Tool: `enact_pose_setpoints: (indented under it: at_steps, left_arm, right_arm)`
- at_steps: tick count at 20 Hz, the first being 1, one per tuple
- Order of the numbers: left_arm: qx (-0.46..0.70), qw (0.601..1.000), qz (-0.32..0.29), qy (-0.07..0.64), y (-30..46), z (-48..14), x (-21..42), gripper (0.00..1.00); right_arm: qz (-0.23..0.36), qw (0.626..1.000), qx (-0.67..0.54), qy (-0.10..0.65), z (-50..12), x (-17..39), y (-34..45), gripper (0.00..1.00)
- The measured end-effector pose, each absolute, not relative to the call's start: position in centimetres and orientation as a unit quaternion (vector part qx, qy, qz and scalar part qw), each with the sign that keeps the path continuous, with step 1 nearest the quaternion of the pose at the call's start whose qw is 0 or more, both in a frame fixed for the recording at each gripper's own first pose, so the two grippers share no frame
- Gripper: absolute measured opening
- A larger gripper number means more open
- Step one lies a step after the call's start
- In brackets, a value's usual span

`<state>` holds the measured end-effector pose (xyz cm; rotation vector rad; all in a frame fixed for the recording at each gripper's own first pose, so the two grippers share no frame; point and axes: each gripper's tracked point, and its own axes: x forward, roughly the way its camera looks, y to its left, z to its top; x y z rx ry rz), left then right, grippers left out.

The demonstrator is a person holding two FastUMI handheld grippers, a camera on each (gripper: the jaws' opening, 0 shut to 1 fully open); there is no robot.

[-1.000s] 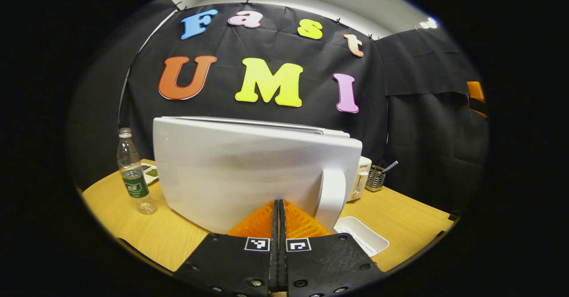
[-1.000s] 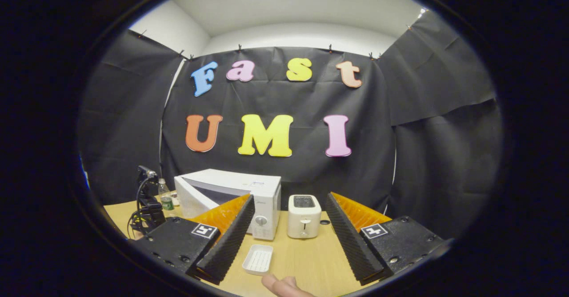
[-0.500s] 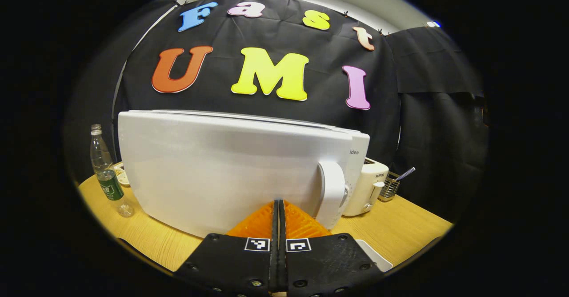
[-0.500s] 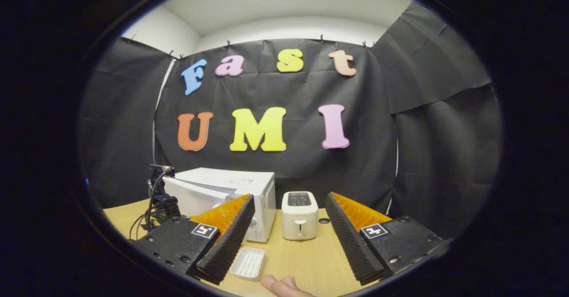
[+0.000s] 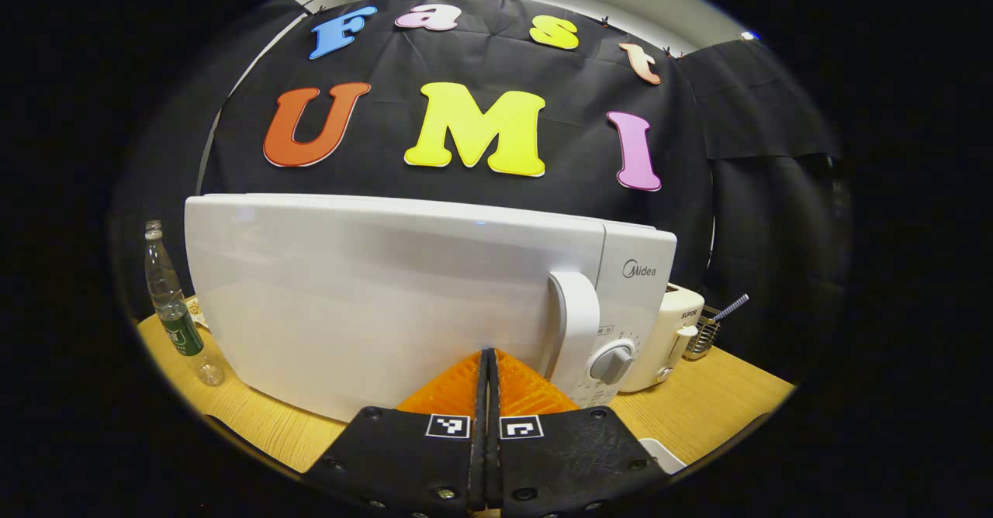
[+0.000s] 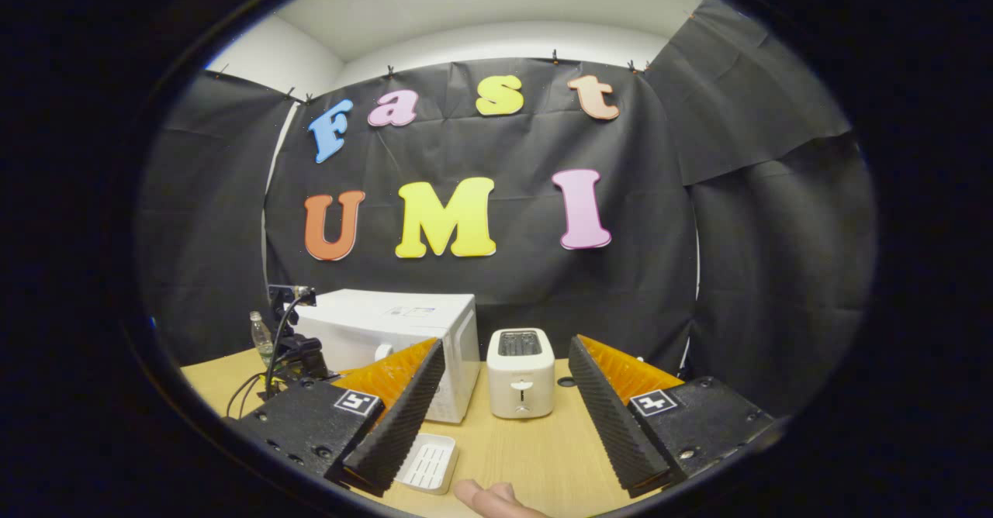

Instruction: Open the microwave oven with the left hand, put the food in, and close the microwave oven.

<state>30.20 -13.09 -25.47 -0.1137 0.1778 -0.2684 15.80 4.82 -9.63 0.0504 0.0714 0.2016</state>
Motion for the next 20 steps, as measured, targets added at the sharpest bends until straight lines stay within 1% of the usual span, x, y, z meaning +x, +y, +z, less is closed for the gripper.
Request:
enact_pose_setpoints:
  at_steps: [4, 7, 8, 9, 10, 12, 14, 15, 16, 17, 18, 19, 20]
  left_arm:
    - [-0.094, 0.982, -0.134, 0.099, -13.1, -25.4, 30.0, 0.0]
    - [-0.098, 0.978, -0.146, 0.11, -13.3, -25.6, 29.9, 0.0]
    - [-0.099, 0.978, -0.138, 0.121, -12.8, -25.8, 29.8, 0.0]
    - [-0.093, 0.976, -0.126, 0.149, -12.0, -26.8, 29.2, 0.0]
    - [-0.095, 0.975, -0.125, 0.159, -11.7, -26.9, 28.8, 0.0]
    - [-0.11, 0.974, -0.128, 0.148, -10.7, -25.1, 26.7, 0.0]
    - [-0.114, 0.976, -0.131, 0.129, -9.9, -22.5, 24.3, 0.0]
    - [-0.111, 0.977, -0.133, 0.122, -9.5, -21.3, 22.8, 0.24]
    - [-0.104, 0.98, -0.123, 0.113, -8.6, -19.8, 21.0, 0.48]
    - [-0.092, 0.984, -0.108, 0.108, -7.8, -18.7, 19.7, 0.71]
    - [-0.079, 0.988, -0.094, 0.097, -6.3, -17.4, 18.1, 0.94]
    - [-0.073, 0.99, -0.085, 0.089, -5.3, -16.1, 16.5, 0.93]
    - [-0.071, 0.991, -0.082, 0.081, -4.9, -14.9, 15.0, 0.93]
  right_arm:
    - [0.099, 0.994, 0.021, 0.037, -9.4, 15.3, 4.6, 1.0]
    - [0.096, 0.994, 0.02, 0.04, -8.9, 14.1, 4.7, 1.0]
    - [0.096, 0.994, 0.021, 0.042, -8.6, 13.1, 4.5, 1.0]
    - [0.094, 0.995, 0.019, 0.039, -8.1, 12.6, 4.5, 1.0]
    - [0.089, 0.995, 0.016, 0.034, -7.8, 12.2, 4.3, 1.0]
    - [0.069, 0.997, 0.008, 0.041, -8.1, 11.6, 3.7, 1.0]
    - [0.066, 0.997, 0.008, 0.048, -8.4, 10.4, 3.9, 1.0]
    - [0.066, 0.996, 0.01, 0.053, -8.5, 9.8, 4.1, 1.0]
    - [0.067, 0.996, 0.014, 0.054, -8.4, 9.0, 4.3, 0.95]
    - [0.071, 0.996, 0.017, 0.054, -8.1, 8.2, 4.6, 0.95]
    - [0.075, 0.996, 0.019, 0.052, -7.9, 7.4, 5.1, 1.0]
    - [0.076, 0.996, 0.021, 0.051, -7.7, 6.6, 5.2, 0.95]
    - [0.077, 0.996, 0.024, 0.05, -7.5, 5.8, 5.4, 1.0]
